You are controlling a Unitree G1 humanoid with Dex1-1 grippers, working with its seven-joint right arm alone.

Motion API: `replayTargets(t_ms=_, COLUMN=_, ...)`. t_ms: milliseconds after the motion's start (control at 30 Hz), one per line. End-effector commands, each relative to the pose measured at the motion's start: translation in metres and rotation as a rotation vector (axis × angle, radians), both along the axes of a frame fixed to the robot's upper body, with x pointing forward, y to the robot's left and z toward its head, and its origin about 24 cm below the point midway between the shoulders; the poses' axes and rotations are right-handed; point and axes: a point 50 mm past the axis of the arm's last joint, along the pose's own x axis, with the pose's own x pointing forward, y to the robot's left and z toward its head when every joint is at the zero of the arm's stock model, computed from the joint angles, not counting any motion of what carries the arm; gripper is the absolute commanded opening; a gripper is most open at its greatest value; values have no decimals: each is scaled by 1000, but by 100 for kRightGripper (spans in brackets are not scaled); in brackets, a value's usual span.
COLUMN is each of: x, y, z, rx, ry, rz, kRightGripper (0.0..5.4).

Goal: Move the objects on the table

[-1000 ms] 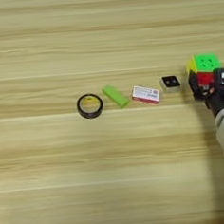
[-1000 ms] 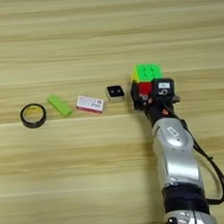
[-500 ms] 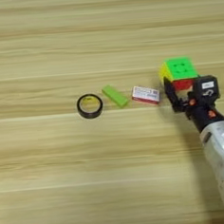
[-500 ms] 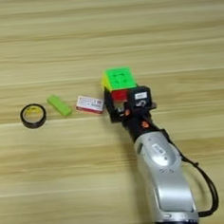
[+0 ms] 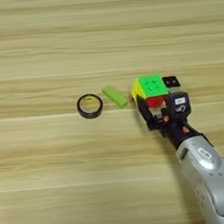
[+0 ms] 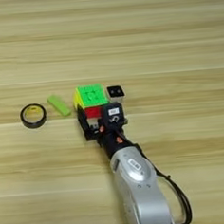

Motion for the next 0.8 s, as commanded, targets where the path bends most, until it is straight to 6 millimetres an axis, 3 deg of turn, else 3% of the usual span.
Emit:
replayTargets(t_ms=33, x=3, y=5, z=12, rx=-11, ry=-81, rz=9, kRightGripper=334)
replayTargets(t_ms=300, x=-8, y=16, z=-10, rx=-31, ry=4, rz=41, kRightGripper=334)
replayTargets(t_ms=667, x=-8, y=16, z=-18, rx=-56, ry=15, rz=31, kRightGripper=333)
replayTargets(t_ms=800, x=-7, y=17, z=-17, rx=-59, ry=5, rz=29, kRightGripper=393)
